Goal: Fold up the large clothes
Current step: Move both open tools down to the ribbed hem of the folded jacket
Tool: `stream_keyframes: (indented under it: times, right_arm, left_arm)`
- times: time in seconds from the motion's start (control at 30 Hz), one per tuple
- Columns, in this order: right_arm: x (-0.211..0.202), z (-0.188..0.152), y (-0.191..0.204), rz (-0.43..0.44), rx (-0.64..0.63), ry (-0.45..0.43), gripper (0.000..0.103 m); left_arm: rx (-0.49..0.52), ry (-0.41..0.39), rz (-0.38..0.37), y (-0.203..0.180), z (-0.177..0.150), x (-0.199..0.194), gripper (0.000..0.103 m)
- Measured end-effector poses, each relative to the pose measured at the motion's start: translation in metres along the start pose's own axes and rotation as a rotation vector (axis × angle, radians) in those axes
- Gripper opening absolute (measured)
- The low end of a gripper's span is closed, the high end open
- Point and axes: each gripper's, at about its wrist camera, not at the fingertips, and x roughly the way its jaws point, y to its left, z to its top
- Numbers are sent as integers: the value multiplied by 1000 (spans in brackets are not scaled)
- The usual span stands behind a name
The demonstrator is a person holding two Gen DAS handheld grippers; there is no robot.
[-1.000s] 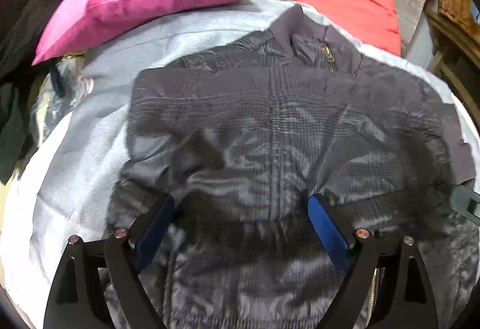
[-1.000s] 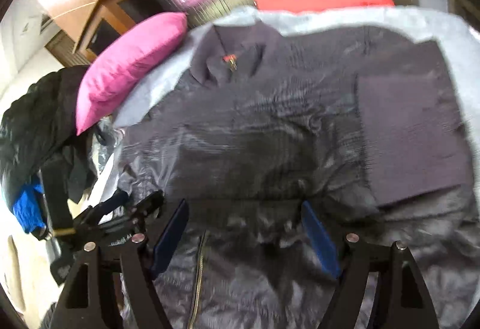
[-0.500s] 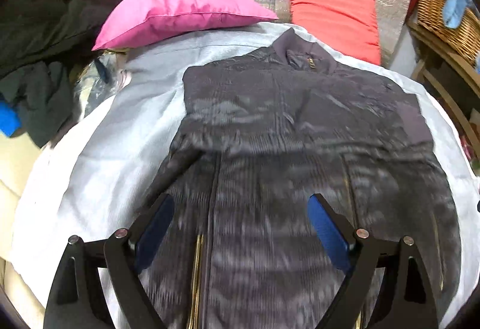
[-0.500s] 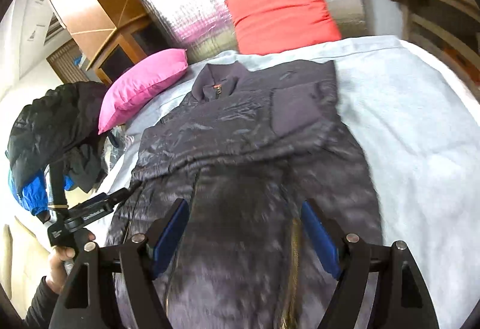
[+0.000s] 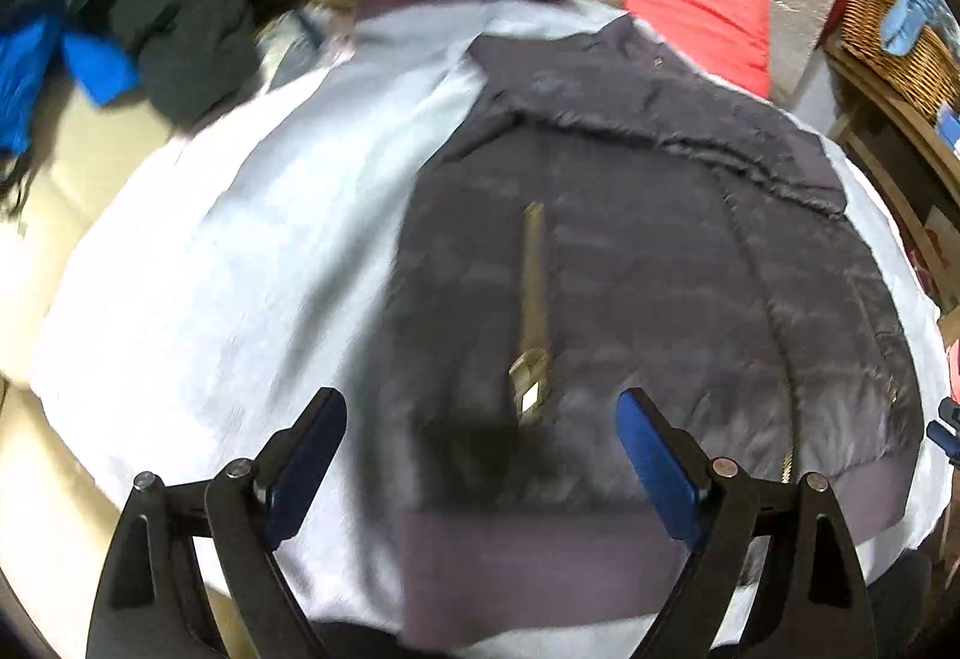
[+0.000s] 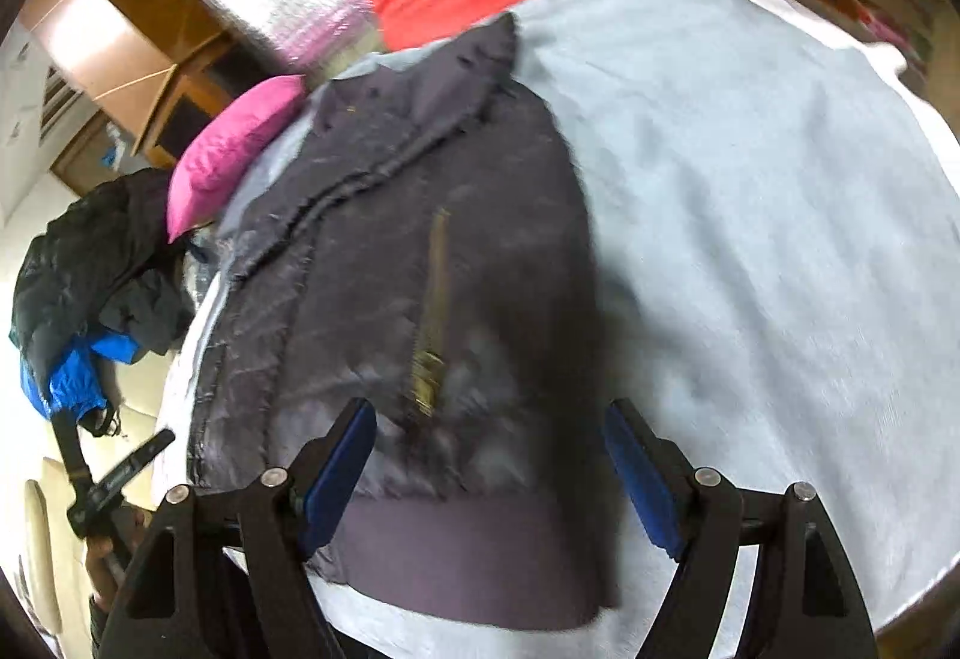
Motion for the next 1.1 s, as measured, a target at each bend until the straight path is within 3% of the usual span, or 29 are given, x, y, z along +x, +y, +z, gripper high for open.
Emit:
stream_keyframes:
  times: [0.2,0.33,0.6,0.93,1.1]
  right_arm:
    - [-1,-11,-23,11,70,9,81]
    - [0,-1,-11,15,42,-2,81]
    - [27,7,-10,-4,44,52,81]
    - [33,38,11,-2,-18,-3,81]
    - [42,23,-8,-20,21,39,81]
  left_arm:
    - [-72,23,0,19,-7,4,91]
    - [-68,-10,4,12,9,4,91]
    - [-81,30,42,26,7,26,91]
    - [-94,46,46,35,6,36,91]
    - [-148,68,20,54,-3,33,91]
